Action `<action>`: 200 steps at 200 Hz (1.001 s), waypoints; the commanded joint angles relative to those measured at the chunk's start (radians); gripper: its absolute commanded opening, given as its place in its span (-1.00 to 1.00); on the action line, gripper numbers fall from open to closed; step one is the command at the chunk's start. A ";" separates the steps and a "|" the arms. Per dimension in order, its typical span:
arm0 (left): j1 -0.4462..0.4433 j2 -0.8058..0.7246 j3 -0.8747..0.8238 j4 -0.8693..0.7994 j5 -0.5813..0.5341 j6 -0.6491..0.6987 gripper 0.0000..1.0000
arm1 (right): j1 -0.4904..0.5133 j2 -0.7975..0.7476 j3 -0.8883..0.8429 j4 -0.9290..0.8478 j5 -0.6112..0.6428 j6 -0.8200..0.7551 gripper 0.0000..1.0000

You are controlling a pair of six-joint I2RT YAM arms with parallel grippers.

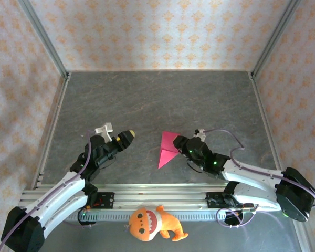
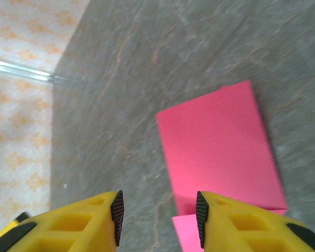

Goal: Fold a paper plane with a square sheet of paper (pick it up from the middle)

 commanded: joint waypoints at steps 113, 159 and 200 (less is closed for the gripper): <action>-0.035 0.436 0.153 0.256 0.205 0.015 -0.54 | -0.294 0.240 0.035 0.146 -0.478 -0.228 -0.55; -0.142 0.645 0.264 0.288 0.273 0.051 -0.77 | -0.302 0.359 0.067 0.148 -0.502 -0.255 -0.57; -0.215 0.829 0.414 0.179 0.285 0.122 -0.91 | -0.317 0.335 0.070 0.083 -0.458 -0.271 -0.53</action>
